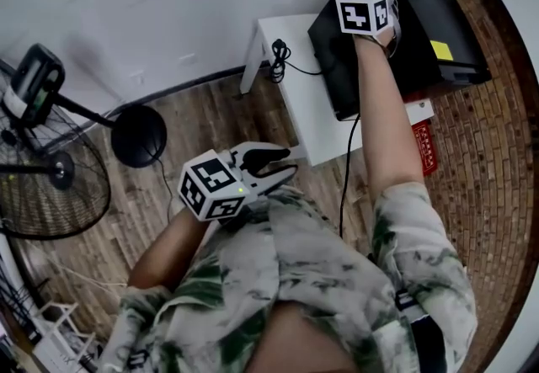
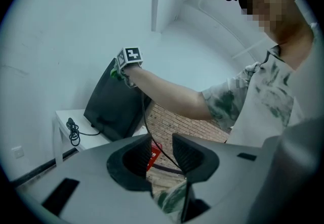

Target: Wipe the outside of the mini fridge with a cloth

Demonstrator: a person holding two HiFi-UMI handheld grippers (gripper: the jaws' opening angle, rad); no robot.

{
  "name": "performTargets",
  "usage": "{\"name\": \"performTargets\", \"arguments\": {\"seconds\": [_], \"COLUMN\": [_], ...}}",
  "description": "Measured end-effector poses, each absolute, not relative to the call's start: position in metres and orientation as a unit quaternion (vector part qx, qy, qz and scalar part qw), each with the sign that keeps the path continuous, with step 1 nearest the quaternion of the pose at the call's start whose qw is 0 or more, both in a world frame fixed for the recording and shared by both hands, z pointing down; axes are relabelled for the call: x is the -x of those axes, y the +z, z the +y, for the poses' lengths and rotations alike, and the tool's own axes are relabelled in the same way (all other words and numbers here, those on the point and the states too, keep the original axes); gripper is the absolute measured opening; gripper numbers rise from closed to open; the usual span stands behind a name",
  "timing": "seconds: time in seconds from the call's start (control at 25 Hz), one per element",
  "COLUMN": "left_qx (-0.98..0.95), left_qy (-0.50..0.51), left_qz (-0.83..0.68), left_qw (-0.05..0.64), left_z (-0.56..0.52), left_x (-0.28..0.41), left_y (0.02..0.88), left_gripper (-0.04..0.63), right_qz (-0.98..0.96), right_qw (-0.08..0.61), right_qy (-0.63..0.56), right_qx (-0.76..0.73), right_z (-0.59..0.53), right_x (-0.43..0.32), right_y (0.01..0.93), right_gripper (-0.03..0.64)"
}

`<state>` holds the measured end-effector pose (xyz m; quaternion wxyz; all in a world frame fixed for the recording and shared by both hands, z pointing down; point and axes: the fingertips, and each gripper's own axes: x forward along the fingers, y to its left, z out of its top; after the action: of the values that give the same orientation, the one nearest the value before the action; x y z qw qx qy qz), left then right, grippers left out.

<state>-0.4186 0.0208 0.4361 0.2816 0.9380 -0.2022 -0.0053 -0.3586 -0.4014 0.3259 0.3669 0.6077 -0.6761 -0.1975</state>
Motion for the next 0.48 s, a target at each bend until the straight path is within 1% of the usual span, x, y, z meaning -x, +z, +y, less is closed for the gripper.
{"name": "performTargets", "arguments": {"seconds": [0.48], "left_qx": [-0.927], "left_qy": [-0.011], "left_qz": [-0.234], "left_qw": [0.293], "left_z": [0.0], "left_x": [0.433], "left_y": [0.448], "left_gripper": [0.135], "right_qz": [-0.684], "right_qw": [0.42], "right_qy": [-0.156], "right_qx": [-0.575], "right_z": [-0.417], "right_x": [0.363], "right_y": [0.428], "right_gripper": [0.117]}}
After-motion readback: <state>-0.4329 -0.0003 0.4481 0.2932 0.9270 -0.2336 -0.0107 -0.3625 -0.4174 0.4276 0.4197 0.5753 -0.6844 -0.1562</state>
